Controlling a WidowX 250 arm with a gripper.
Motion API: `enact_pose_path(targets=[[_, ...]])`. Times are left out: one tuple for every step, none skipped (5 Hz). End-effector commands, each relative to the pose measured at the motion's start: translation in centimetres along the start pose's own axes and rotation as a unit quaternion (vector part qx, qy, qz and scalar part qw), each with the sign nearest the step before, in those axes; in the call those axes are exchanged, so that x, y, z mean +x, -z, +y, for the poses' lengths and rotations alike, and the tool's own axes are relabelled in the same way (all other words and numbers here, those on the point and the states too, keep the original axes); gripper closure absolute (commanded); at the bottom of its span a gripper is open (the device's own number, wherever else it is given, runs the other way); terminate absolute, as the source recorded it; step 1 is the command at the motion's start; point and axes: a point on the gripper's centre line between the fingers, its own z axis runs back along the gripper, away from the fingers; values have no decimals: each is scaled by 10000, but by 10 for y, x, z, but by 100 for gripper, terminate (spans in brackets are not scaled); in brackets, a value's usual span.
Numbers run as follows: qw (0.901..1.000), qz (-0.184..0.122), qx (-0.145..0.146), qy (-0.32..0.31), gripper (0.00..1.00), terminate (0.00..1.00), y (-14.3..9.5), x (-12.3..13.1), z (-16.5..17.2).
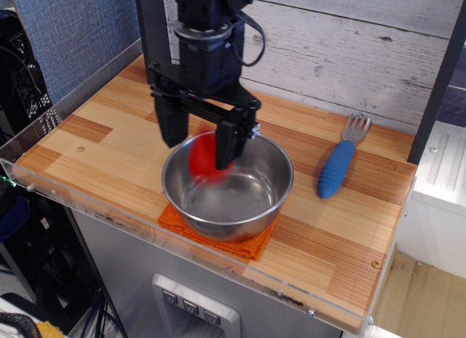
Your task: Put the red strawberry in the pot.
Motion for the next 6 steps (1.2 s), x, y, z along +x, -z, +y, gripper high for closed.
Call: enact_pose_path(targets=[[9965, -823, 20, -149, 0, 0, -50, -12, 10], [9901, -1264, 168, -586, 0, 0, -95, -22, 24], [9814, -1683, 55, -920, 0, 0, -127, -32, 34], [9831, -1596, -50, -901, 0, 0, -128, -32, 39], [9871, -1382, -100, -799, 0, 0, -119, -31, 43], [9871, -1382, -100, -799, 0, 0, -119, -31, 43]])
